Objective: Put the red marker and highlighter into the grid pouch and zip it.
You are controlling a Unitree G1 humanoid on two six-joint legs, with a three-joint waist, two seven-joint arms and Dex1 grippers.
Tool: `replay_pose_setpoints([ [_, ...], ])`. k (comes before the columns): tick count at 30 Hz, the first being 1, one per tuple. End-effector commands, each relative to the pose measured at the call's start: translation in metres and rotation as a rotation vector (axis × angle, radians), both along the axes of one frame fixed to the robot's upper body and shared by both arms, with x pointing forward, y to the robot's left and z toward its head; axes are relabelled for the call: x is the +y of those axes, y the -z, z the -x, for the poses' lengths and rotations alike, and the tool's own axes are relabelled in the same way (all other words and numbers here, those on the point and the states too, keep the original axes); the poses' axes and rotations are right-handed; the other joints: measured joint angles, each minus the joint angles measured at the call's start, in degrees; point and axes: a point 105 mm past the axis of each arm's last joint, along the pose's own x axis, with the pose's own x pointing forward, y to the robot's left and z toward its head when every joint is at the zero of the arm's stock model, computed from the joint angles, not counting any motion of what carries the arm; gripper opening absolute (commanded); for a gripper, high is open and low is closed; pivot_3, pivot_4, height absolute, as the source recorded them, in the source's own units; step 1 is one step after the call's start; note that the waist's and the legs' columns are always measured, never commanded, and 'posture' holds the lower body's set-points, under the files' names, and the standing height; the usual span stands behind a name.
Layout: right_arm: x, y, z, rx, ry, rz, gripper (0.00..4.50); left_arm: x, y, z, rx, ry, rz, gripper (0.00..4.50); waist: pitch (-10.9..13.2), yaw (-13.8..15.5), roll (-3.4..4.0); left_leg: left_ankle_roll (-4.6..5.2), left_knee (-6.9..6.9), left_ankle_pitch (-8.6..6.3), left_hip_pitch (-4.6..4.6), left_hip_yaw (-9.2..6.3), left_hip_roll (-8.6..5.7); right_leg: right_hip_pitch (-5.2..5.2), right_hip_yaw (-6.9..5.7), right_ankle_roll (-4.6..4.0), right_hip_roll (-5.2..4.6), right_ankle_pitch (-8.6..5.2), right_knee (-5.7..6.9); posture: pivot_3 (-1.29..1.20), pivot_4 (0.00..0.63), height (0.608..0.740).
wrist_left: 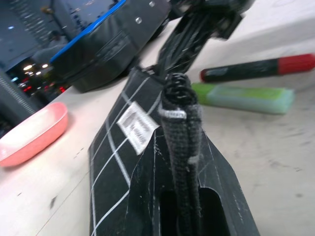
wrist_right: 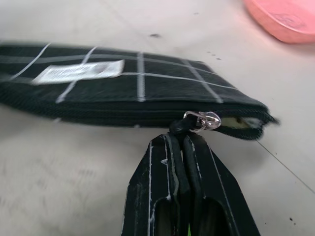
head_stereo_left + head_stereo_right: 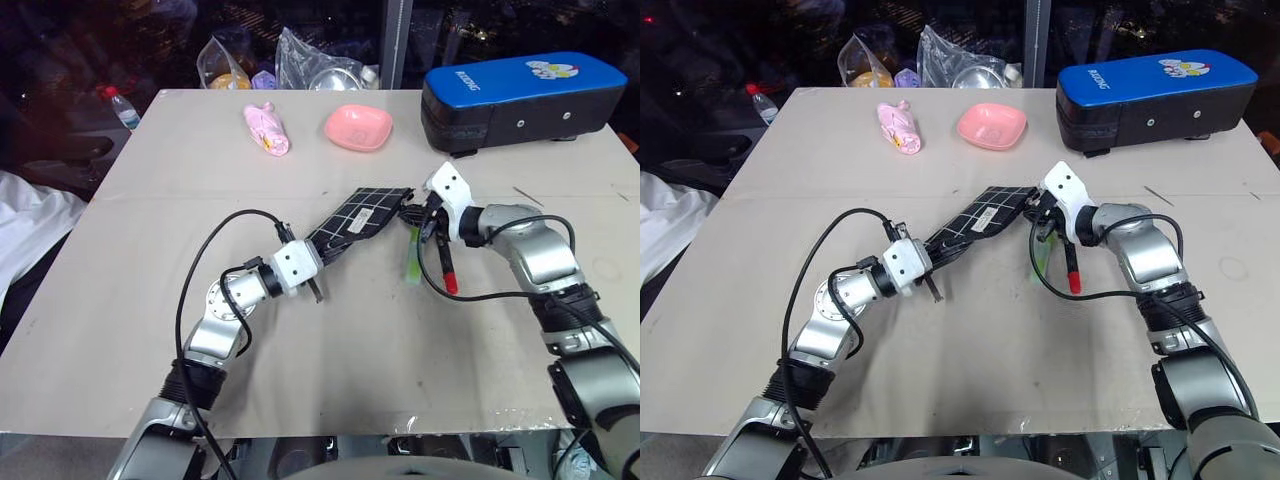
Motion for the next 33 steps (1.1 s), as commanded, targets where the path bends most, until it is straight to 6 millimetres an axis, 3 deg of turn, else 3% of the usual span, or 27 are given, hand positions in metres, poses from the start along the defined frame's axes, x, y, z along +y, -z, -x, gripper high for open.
replay_pose_setpoints([
  [1,0.013,-0.014,0.008,-0.091,-0.082,0.028,0.04,0.001,-0.01,-0.004,-0.046,-0.021,0.021,0.0,0.0,0.02,0.0,0.0,0.02,0.0,-0.06,-0.01,0.0,-0.06,-0.01,0.0,0.0,0.0,0.01,0.0,0.15,0.737],
  [16,0.013,-0.02,0.013,-0.124,-0.092,0.049,0.04,0.007,-0.032,-0.021,-0.156,-0.186,0.083,0.0,0.0,0.08,0.0,0.0,0.02,0.0,-0.07,-0.01,-0.02,-0.05,-0.03,0.0,0.01,0.0,-0.02,0.0,0.15,0.737],
  [33,0.047,-0.043,0.028,-0.137,-0.178,-0.035,0.04,-0.004,-0.034,-0.022,-0.239,-0.19,0.039,0.0,0.0,0.09,0.0,0.0,0.02,0.0,-0.08,-0.02,-0.02,-0.05,-0.05,0.0,0.01,0.0,-0.01,0.0,0.15,0.737],
])
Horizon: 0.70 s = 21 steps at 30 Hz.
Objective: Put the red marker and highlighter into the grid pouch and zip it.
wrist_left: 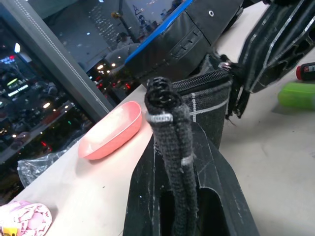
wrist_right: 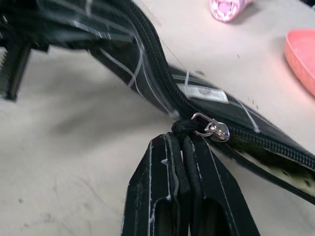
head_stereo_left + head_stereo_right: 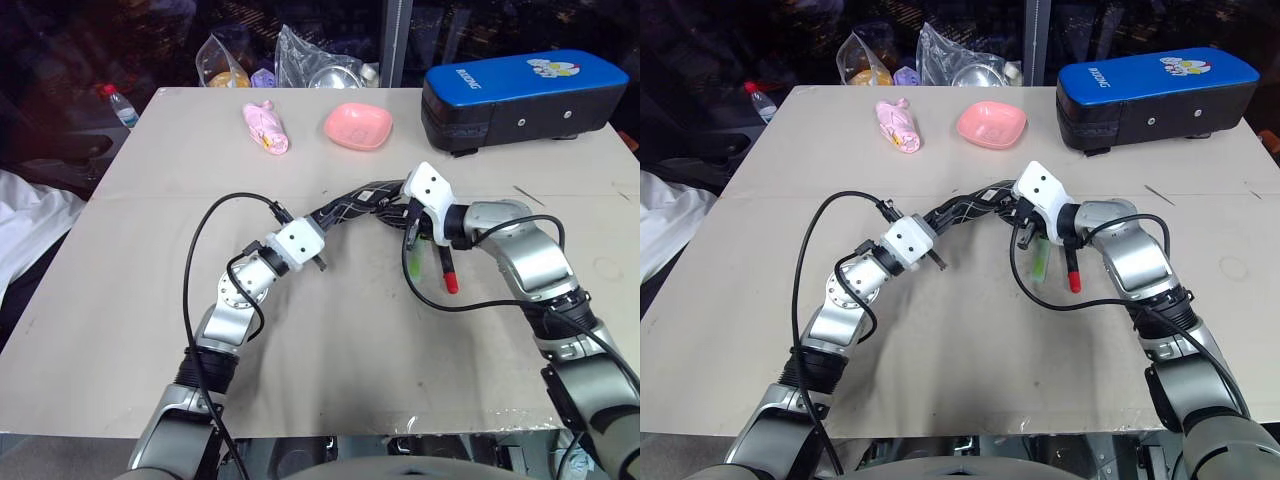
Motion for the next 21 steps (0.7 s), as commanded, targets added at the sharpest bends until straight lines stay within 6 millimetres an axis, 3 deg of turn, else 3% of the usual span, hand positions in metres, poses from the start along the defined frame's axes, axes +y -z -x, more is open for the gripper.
replay_pose_setpoints([
  [1,0.014,-0.024,0.008,-0.071,-0.061,-0.034,0.04,-0.008,-0.009,0.005,-0.058,0.03,-0.013,0.0,0.0,0.0,0.0,0.0,0.0,0.0,0.0,0.0,0.0,0.0,0.0,0.0,0.0,0.0,0.0,0.0,0.15,0.737],
  [14,0.026,-0.03,0.014,-0.108,-0.13,0.014,0.04,-0.022,-0.003,0.015,-0.092,0.144,-0.12,0.0,0.0,-0.01,0.0,0.0,0.0,0.0,0.0,0.0,-0.01,0.0,-0.01,0.0,0.0,0.0,0.0,0.0,0.15,0.737],
  [21,0.032,-0.029,0.027,-0.151,-0.247,0.07,0.04,-0.024,-0.003,0.013,-0.104,0.154,-0.14,0.0,0.0,-0.01,0.0,0.0,0.0,0.0,0.0,-0.01,-0.03,0.0,-0.02,0.0,0.0,0.0,0.0,0.0,0.15,0.737],
])
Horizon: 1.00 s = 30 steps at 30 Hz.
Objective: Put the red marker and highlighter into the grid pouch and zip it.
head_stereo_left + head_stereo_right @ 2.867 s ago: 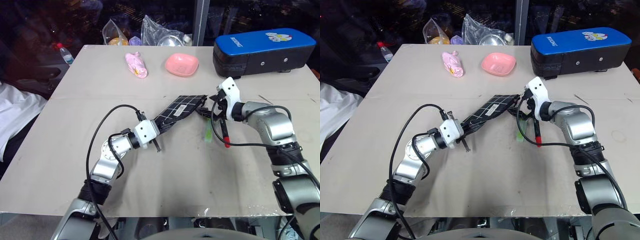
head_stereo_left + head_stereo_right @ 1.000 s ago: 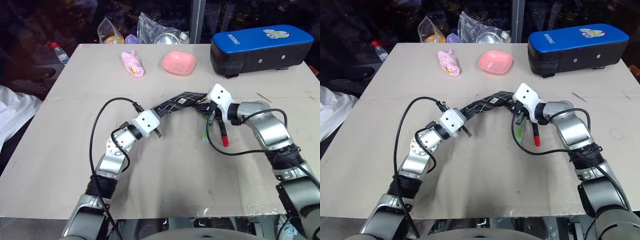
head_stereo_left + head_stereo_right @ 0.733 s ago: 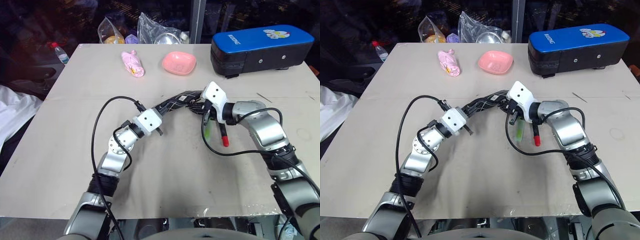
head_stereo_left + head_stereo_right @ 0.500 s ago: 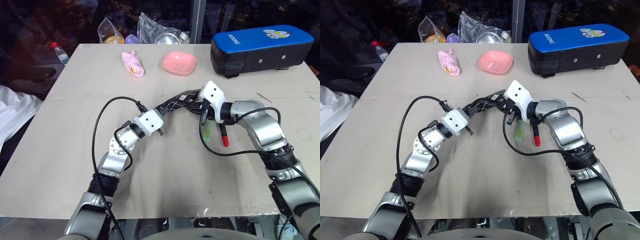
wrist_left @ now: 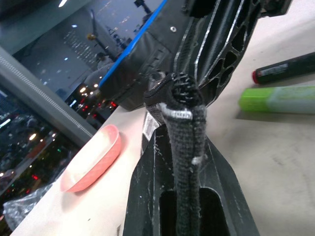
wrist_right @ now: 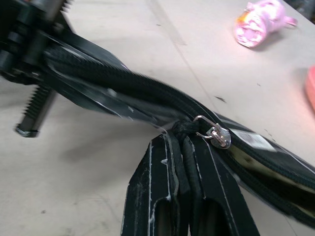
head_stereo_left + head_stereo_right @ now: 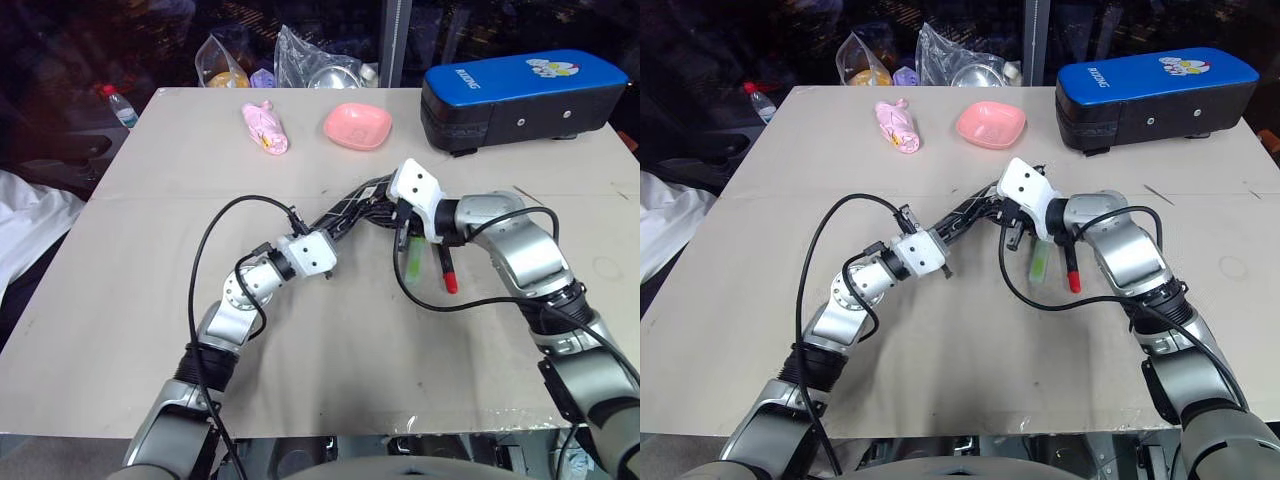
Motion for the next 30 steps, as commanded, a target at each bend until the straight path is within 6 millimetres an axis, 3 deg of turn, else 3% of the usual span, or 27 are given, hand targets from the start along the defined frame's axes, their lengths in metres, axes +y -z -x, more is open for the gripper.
replay_pose_setpoints([
  [1,0.014,-0.019,0.018,-0.11,-0.145,0.013,0.04,-0.005,-0.009,0.001,-0.045,0.029,-0.007,0.0,0.0,0.01,0.0,0.0,0.0,0.0,-0.01,0.0,0.0,0.0,0.0,0.0,0.0,0.0,0.0,0.0,0.15,0.737],
  [9,0.018,-0.017,0.039,-0.122,-0.297,0.032,0.04,-0.004,-0.005,-0.001,-0.043,0.031,-0.027,0.0,0.0,0.02,0.0,0.0,0.01,0.0,-0.01,-0.01,0.0,0.0,-0.01,0.0,0.0,0.0,0.0,0.0,0.15,0.737],
  [13,0.015,-0.016,0.039,-0.108,-0.294,0.031,0.04,-0.003,-0.005,-0.003,-0.036,0.016,-0.009,0.0,0.0,0.03,0.0,0.0,0.01,0.0,-0.01,-0.01,0.0,0.0,-0.01,0.0,0.0,0.0,0.0,0.0,0.15,0.737],
  [17,0.001,-0.02,0.037,-0.063,-0.243,0.013,1.31,0.001,-0.01,-0.006,-0.016,-0.004,0.05,0.0,0.0,0.05,0.0,0.0,0.04,0.0,-0.01,-0.02,0.01,0.0,-0.02,0.0,0.0,0.0,0.02,0.0,0.15,0.737],
  [22,-0.021,-0.031,0.042,-0.001,-0.154,-0.089,3.75,-0.004,-0.011,0.001,0.101,0.072,0.125,0.0,0.0,0.18,-0.01,0.0,0.07,0.0,-0.06,-0.07,0.04,0.01,-0.05,0.0,-0.02,0.0,0.01,0.0,0.15,0.737],
  [24,-0.033,-0.037,0.046,0.054,-0.123,-0.137,3.75,-0.004,-0.013,0.001,0.14,0.103,0.149,0.0,0.01,0.28,-0.02,0.0,0.09,0.0,-0.07,-0.1,0.05,0.02,-0.07,0.0,-0.02,0.0,0.01,0.0,0.15,0.737],
  [26,-0.042,-0.048,0.033,0.051,-0.022,-0.233,3.75,-0.005,-0.016,0.001,0.143,0.123,0.149,0.0,0.01,0.12,-0.02,0.0,0.1,0.0,-0.07,-0.11,0.05,0.03,-0.07,0.0,-0.02,0.0,0.02,0.0,0.15,0.737],
  [29,-0.059,-0.047,0.004,0.07,0.162,-0.376,2.98,-0.007,-0.021,0.001,0.144,0.15,0.154,0.0,0.0,-0.15,-0.03,0.0,0.11,0.0,-0.01,-0.12,0.02,0.04,-0.05,-0.01,0.07,0.01,0.07,0.0,0.15,0.737],
  [30,-0.062,-0.044,-0.003,0.081,0.203,-0.397,2.54,-0.009,-0.021,0.002,0.146,0.158,0.154,0.0,0.01,-0.04,-0.03,-0.01,0.1,0.01,-0.01,-0.12,0.0,0.04,-0.06,-0.01,0.1,0.01,0.09,0.0,0.15,0.737],
])
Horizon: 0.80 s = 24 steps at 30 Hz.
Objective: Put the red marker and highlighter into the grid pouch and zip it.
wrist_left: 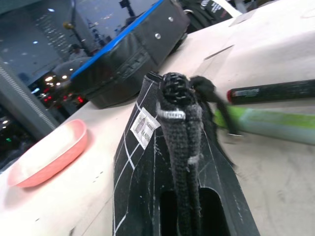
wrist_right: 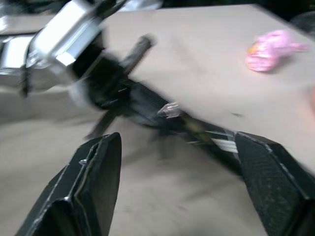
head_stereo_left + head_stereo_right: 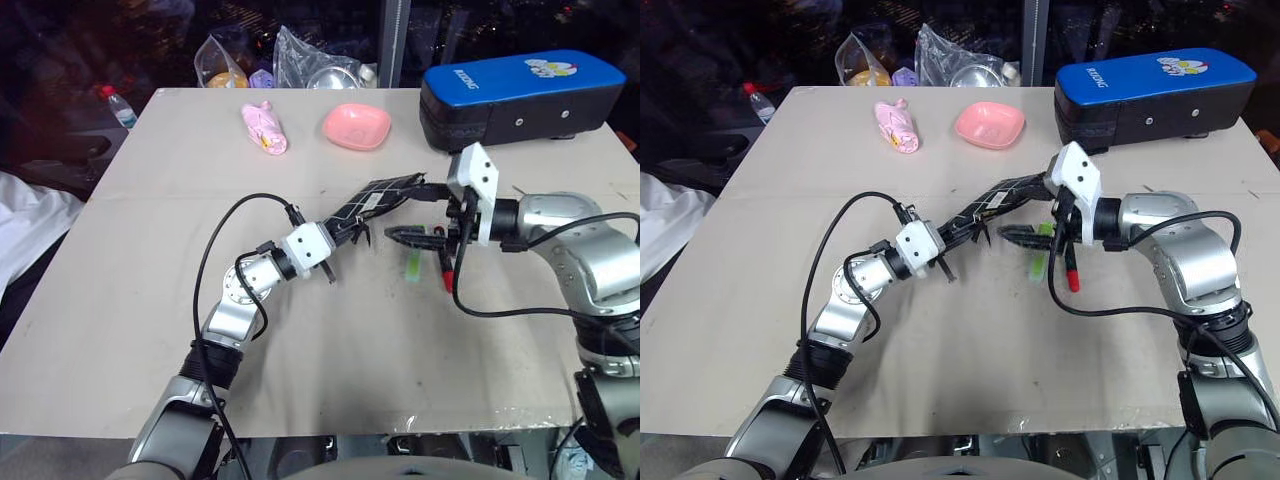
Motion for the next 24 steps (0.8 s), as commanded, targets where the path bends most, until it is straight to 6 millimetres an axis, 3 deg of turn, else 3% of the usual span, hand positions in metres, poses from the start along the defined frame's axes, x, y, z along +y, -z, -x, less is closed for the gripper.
replay_pose_setpoints([
  [1,-0.017,-0.002,-0.024,0.019,0.164,-0.086,2.23,-0.004,-0.021,0.002,-0.054,0.04,0.037,0.0,0.0,0.18,0.0,0.0,0.0,0.0,-0.01,0.0,-0.01,0.0,-0.01,0.0,0.0,0.0,0.0,0.0,0.15,0.737],
  [5,-0.017,0.008,-0.038,0.041,0.231,-0.067,0.25,-0.004,-0.021,0.003,-0.056,0.049,0.035,0.0,0.01,0.25,0.01,0.0,0.0,0.0,-0.07,0.04,-0.03,-0.01,0.02,0.01,-0.02,0.0,-0.1,0.0,0.15,0.737],
  [6,-0.017,0.011,-0.04,0.045,0.237,-0.058,0.07,-0.005,-0.021,0.003,-0.056,0.049,0.035,0.0,0.01,0.24,0.01,0.0,0.0,0.0,-0.07,0.06,-0.03,-0.01,0.04,0.01,-0.03,0.0,-0.1,0.0,0.15,0.737],
  [18,-0.014,0.035,-0.049,0.069,0.251,0.043,0.07,-0.003,-0.02,0.005,-0.066,0.038,0.039,0.0,0.01,0.17,0.01,0.0,0.0,0.0,-0.05,0.04,-0.01,-0.02,0.04,0.01,-0.02,-0.01,-0.07,0.0,0.15,0.737],
  [24,-0.004,0.036,-0.055,0.063,0.253,0.052,0.07,-0.002,-0.022,0.003,-0.08,0.025,0.037,0.0,0.01,0.07,0.01,0.0,0.0,0.0,-0.05,0.04,-0.02,-0.02,0.04,0.01,-0.02,-0.01,-0.06,0.0,0.15,0.737],
])
